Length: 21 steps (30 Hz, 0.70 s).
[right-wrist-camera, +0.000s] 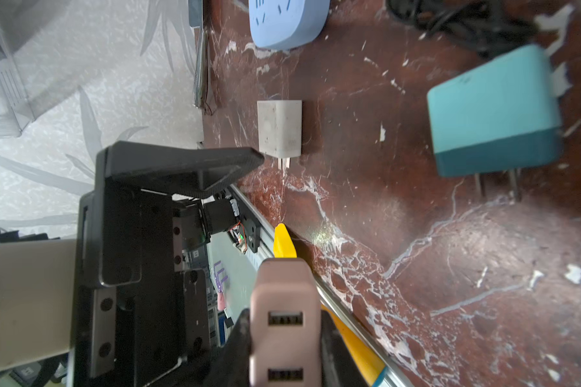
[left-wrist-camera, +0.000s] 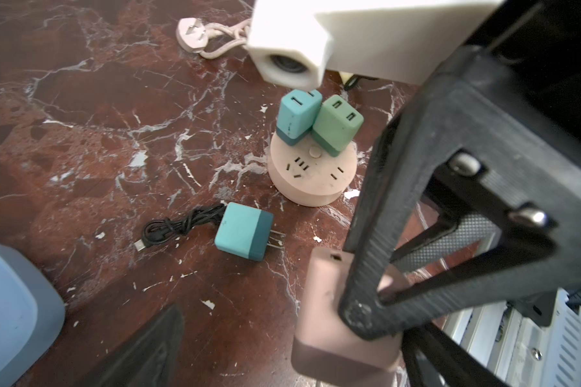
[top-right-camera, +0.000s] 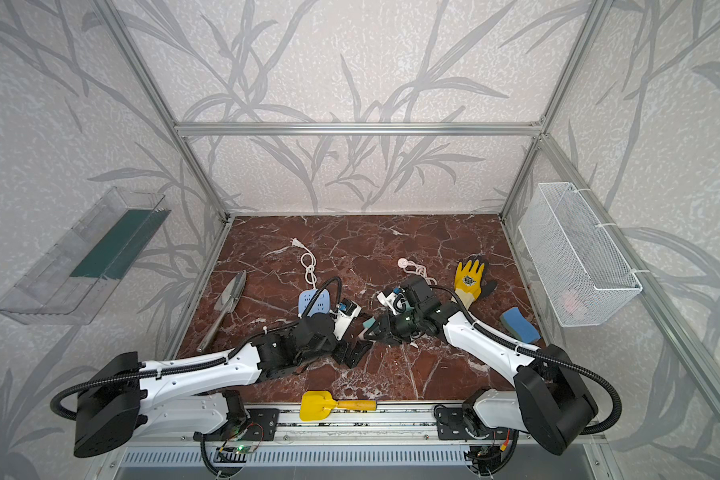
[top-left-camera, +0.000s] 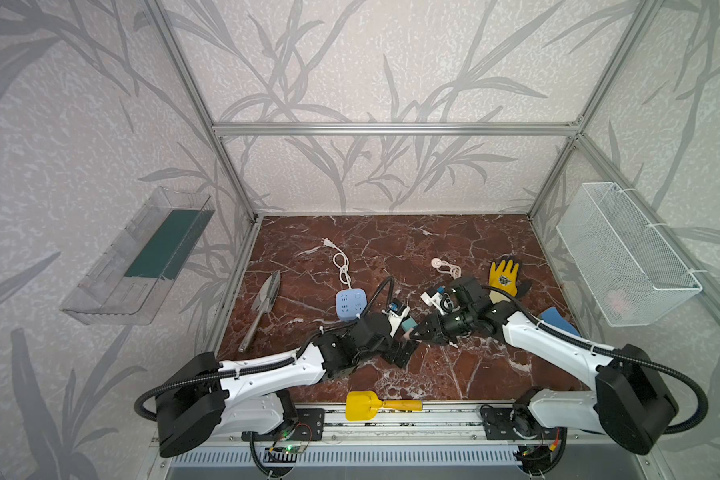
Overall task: Insert plugs into power strip
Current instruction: Insert the plug into the socket.
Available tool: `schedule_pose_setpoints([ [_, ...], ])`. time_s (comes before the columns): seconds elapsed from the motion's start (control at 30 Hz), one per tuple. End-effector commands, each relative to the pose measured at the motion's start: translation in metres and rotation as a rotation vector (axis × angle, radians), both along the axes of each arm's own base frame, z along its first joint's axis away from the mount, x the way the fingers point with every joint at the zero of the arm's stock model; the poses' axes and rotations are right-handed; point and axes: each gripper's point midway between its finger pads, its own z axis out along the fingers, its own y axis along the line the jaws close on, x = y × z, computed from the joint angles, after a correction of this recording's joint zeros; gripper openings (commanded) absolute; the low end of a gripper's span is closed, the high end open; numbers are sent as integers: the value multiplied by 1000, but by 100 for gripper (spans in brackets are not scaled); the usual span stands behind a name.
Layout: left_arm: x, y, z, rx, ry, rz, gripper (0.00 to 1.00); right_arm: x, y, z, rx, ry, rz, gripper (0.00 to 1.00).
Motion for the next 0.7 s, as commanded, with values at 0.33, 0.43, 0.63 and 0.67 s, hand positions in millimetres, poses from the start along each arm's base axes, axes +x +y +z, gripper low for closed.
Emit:
schedule_pose_setpoints([
  [0.33, 50, 63, 14, -54, 39, 388, 99, 30, -39, 5, -256, -152, -216, 0],
  [0.43, 52, 64, 13, -63, 48, 389, 97, 36, -45, 8, -294, -189, -252, 0],
  [0.63, 58, 69, 10, -54, 51, 430, 94, 43, -48, 9, -366, -231, -278, 0],
  [0.67, 60, 70, 11, -56, 51, 440, 93, 43, -49, 10, -377, -242, -283, 0],
])
